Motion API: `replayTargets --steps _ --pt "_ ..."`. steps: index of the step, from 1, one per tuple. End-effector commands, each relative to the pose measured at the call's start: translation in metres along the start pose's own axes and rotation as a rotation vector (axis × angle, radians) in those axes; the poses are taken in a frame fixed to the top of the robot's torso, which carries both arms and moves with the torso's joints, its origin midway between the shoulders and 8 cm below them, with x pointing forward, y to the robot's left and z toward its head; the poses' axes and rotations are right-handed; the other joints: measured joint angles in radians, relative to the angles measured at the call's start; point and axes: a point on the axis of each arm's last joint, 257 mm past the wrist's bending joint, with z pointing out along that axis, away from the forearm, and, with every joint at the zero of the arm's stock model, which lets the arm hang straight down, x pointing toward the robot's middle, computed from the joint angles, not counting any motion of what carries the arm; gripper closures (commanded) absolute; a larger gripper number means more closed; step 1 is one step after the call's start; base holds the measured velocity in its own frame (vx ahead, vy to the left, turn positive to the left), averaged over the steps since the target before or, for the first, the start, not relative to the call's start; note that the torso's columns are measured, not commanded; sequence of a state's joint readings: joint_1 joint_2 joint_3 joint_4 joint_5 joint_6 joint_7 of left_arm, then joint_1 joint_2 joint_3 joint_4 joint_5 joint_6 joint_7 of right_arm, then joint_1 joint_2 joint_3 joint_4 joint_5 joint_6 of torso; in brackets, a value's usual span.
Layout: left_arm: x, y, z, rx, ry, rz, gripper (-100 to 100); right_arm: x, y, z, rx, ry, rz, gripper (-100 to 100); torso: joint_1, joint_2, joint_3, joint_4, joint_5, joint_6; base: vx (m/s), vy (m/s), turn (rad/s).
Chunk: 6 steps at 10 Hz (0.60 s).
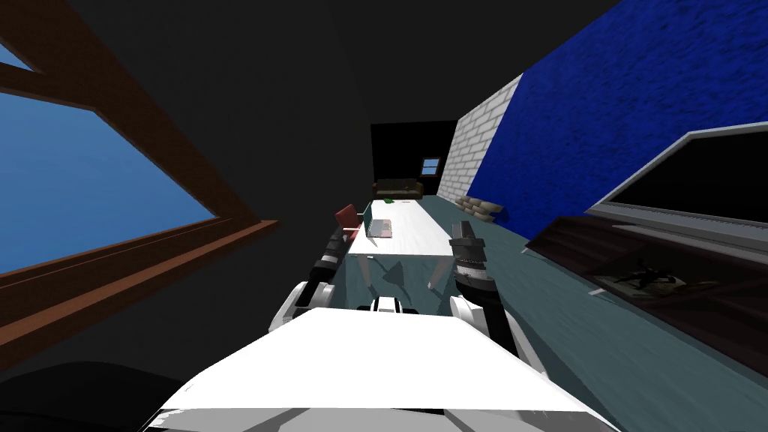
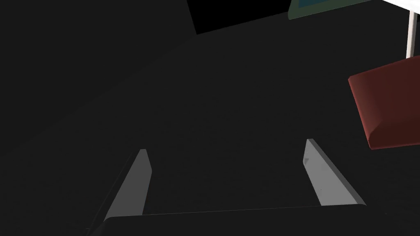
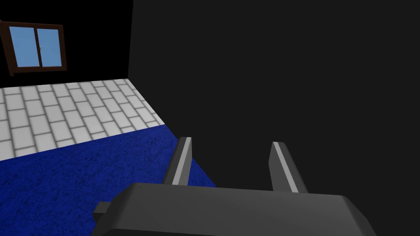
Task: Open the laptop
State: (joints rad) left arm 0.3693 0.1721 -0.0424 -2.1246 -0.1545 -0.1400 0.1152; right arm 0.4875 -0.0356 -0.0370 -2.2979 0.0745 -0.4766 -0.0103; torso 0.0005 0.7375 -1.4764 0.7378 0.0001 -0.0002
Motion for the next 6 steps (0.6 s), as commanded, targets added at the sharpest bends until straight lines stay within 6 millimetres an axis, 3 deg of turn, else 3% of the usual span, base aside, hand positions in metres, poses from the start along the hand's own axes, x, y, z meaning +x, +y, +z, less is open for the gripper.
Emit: replayTargets --steps 1,6 --pt "0.0 0.016 0.009 -0.048 0.009 0.033 -100 0.0 0.0 0.0 0.0 0.0 0.0 0 -0.001 0.001 0.001 0.0 0.0 0.0 0.064 0.028 -0.15" --pt "-0.007 0.046 0.022 -0.135 0.034 0.121 -100 0.0 0.0 0.0 0.0 0.0 0.0 0 0.001 0.0 0.0 0.0 0.0 0.0 0.057 0.044 -0.175"
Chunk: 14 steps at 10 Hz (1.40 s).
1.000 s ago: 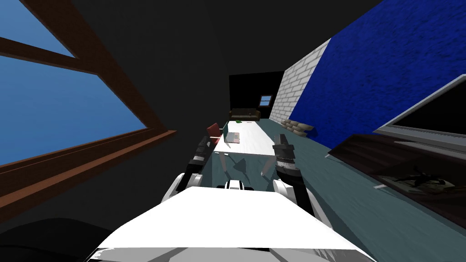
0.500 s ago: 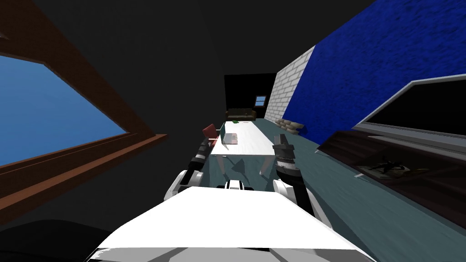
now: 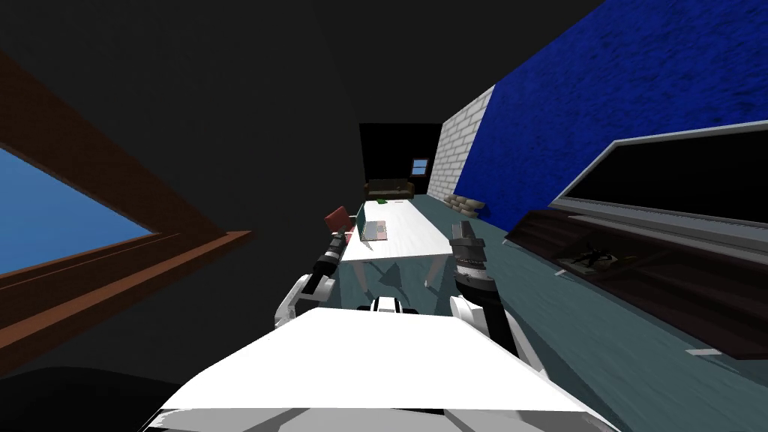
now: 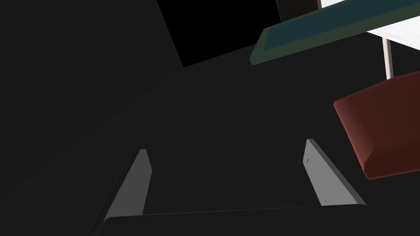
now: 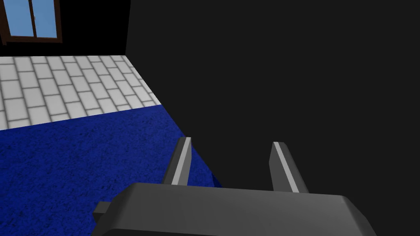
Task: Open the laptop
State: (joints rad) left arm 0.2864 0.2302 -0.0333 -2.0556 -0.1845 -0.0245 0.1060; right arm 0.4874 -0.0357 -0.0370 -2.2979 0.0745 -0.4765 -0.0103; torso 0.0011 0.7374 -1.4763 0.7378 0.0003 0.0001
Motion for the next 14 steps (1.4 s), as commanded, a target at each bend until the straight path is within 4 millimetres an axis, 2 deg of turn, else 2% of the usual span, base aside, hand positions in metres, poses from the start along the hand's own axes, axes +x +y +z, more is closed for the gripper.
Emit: replayTargets --steps 1,4,9,12,13,14 --pt "-0.003 0.016 0.007 -0.047 0.011 0.05 -100 0.0 0.0 0.0 0.0 0.0 0.0 0 0.0 0.0 0.0 0.0 0.0 -0.001 0.063 0.042 -0.107" --pt "-0.01 0.031 0.016 -0.094 0.017 0.102 -100 0.0 0.0 0.0 0.0 0.0 0.0 0 -0.002 0.001 0.001 0.0 0.0 0.0 0.05 0.042 -0.14" --pt "-0.033 0.065 0.034 -0.205 0.01 0.216 -100 0.0 0.0 0.0 0.0 0.0 0.0 0 -0.001 0.001 0.0 0.0 0.0 -0.001 0.065 0.063 -0.204" --pt "-0.035 0.067 0.034 -0.211 0.009 0.224 -100 0.0 0.0 0.0 0.0 0.0 0.0 0 -0.003 0.003 0.001 0.001 -0.001 -0.001 0.028 0.025 -0.057" --pt "-0.035 0.067 0.034 -0.21 0.009 0.224 100 0.0 0.0 0.0 0.0 0.0 0.0 0 -0.003 0.003 0.002 0.001 -0.001 0.0 0.0 0.0 0.0" --pt "-0.043 0.071 0.03 -0.236 0.019 0.298 100 0.0 0.0 0.0 0.0 0.0 0.0 0 -0.002 0.002 0.001 0.001 -0.001 0.0 0.008 -0.062 -0.057"
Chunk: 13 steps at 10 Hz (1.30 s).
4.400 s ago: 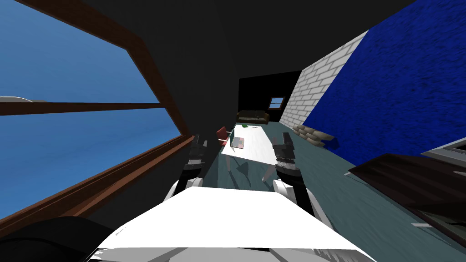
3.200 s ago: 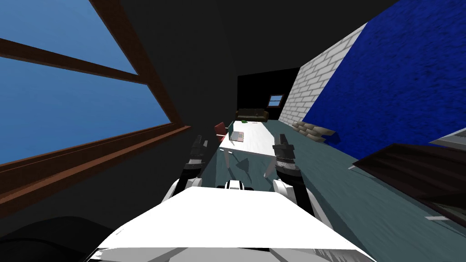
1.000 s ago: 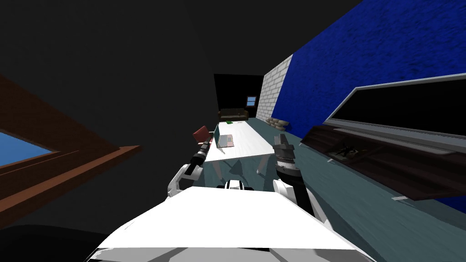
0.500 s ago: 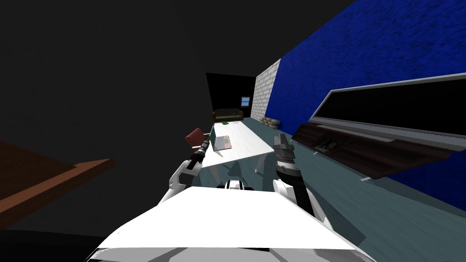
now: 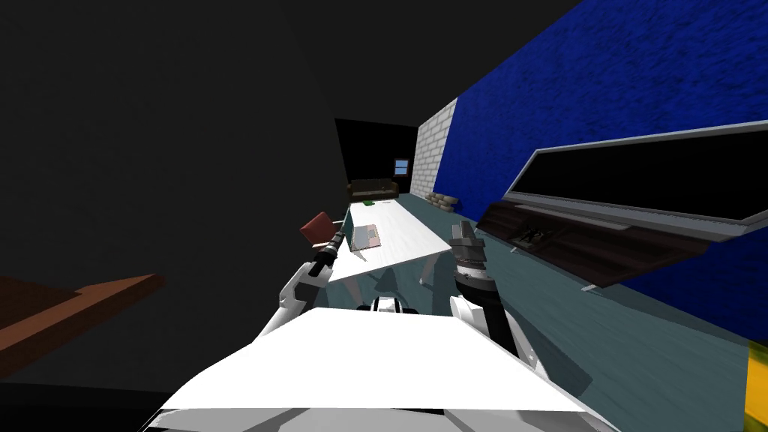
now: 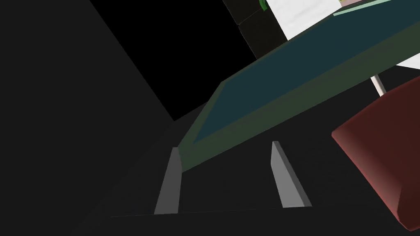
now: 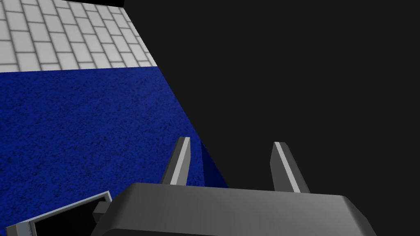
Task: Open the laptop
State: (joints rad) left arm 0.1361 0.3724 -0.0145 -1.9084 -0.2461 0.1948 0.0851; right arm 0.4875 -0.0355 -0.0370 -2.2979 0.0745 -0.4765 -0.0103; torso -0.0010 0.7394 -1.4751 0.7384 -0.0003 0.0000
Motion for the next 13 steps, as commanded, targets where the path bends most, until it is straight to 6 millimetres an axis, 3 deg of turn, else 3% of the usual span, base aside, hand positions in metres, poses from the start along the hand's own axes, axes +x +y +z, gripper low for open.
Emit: replayTargets --steps 1,8,9,10,13 --pt "-0.009 0.01 -0.003 -0.038 0.007 0.112 100 0.0 0.0 0.0 0.0 0.0 0.0 0 -0.004 -0.001 -0.001 0.0 -0.001 0.001 0.024 -0.122 -0.07" --pt "-0.035 0.029 -0.013 -0.124 0.021 0.374 100 0.0 0.0 0.0 0.0 0.0 0.0 0 0.001 -0.001 -0.001 0.0 0.0 0.0 0.024 -0.098 -0.054" --pt "-0.033 0.027 -0.011 -0.114 0.02 0.349 100 0.0 0.0 0.0 0.0 0.0 0.0 0 0.001 -0.001 -0.001 0.0 0.0 0.0 0.004 -0.037 -0.007" --pt "-0.049 0.031 -0.01 -0.142 -0.011 0.332 -100 0.0 0.0 0.0 0.0 0.0 0.0 0 0.004 -0.001 0.0 0.0 0.001 0.0 0.022 -0.044 0.123" --pt "-0.068 0.035 -0.008 -0.173 -0.05 0.303 -100 0.0 0.0 0.0 0.0 0.0 0.0 0 0.003 -0.006 -0.003 -0.002 0.001 -0.001 0.045 -0.077 0.108"
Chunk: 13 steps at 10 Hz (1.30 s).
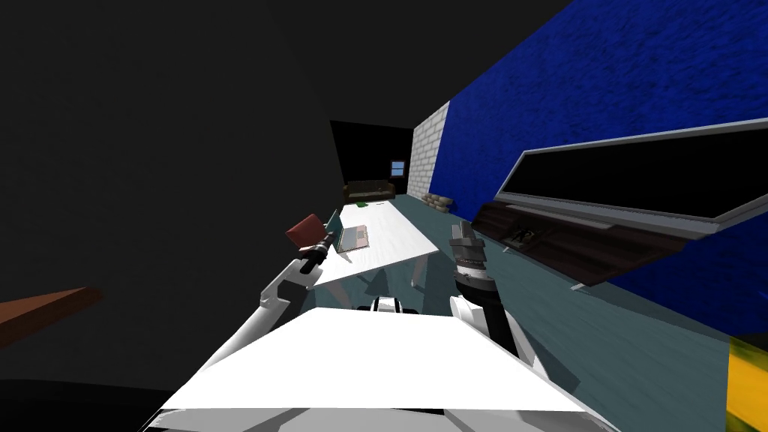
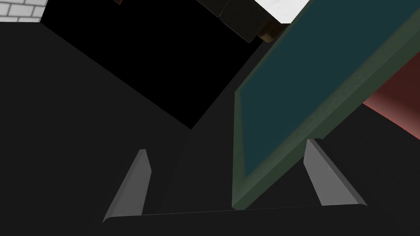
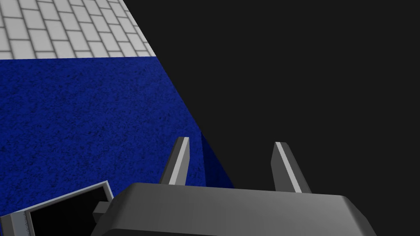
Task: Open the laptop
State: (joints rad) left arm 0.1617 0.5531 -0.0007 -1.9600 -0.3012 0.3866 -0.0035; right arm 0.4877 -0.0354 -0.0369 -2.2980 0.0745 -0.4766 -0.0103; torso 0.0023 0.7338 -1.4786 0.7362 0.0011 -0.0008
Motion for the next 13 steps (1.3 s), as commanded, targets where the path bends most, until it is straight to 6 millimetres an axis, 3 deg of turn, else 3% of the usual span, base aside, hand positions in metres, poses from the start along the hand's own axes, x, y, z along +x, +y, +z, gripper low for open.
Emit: replayTargets --steps 1,2,3,5,7,8,9,11,12,13 --pt "-0.018 0.01 0.002 -0.04 -0.03 -0.031 -100 0.0 0.0 0.0 0.0 0.0 0.0 0 0.0 0.002 0.001 0.001 0.0 0.001 0.038 -0.054 0.081" --pt "-0.028 0.016 0.003 -0.061 -0.048 -0.05 -100 0.0 0.0 0.0 0.0 0.0 0.0 0 -0.001 0.004 0.002 0.002 -0.001 0.001 0.042 -0.062 0.148" --pt "-0.023 0.008 0.004 -0.045 -0.037 -0.038 -100 0.0 0.0 0.0 0.0 0.0 0.0 0 -0.002 0.004 0.003 0.002 -0.001 0.0 0.022 -0.031 0.036" --pt "-0.039 0.002 0.027 -0.022 -0.073 -0.032 -100 0.0 0.0 0.0 0.0 0.0 0.0 0 -0.001 0.009 0.005 0.003 -0.001 0.002 -0.085 -0.009 -0.065" --pt "-0.034 0.021 0.03 -0.06 -0.063 -0.029 -100 0.0 0.0 0.0 0.0 0.0 0.0 0 -0.002 0.004 0.003 0.002 -0.001 0.001 -0.03 -0.002 0.009" --pt "-0.048 0.004 0.042 -0.012 -0.094 -0.02 -100 0.0 0.0 0.0 0.0 0.0 0.0 0 -0.002 0.001 0.001 0.001 -0.001 0.001 -0.065 -0.011 -0.082" --pt "-0.05 0.005 0.049 -0.02 -0.098 -0.022 -100 0.0 0.0 0.0 0.0 0.0 0.0 0 -0.003 0.004 0.002 0.001 -0.001 0.001 -0.079 -0.007 -0.047" --pt "-0.043 0.031 0.053 -0.07 -0.084 -0.02 -100 0.0 0.0 0.0 0.0 0.0 0.0 0 -0.002 0.004 0.003 0.002 -0.001 0.001 -0.026 0.0 0.009" --pt "-0.059 0.009 0.066 -0.015 -0.116 -0.013 -100 0.0 0.0 0.0 0.0 0.0 0.0 0 -0.002 0.002 0.001 0.001 -0.001 0.001 -0.074 -0.008 -0.075" --pt "-0.061 0.011 0.073 -0.025 -0.118 -0.016 -100 0.0 0.0 0.0 0.0 0.0 0.0 0 -0.003 0.006 0.003 0.002 -0.001 0.001 -0.088 -0.012 -0.052"
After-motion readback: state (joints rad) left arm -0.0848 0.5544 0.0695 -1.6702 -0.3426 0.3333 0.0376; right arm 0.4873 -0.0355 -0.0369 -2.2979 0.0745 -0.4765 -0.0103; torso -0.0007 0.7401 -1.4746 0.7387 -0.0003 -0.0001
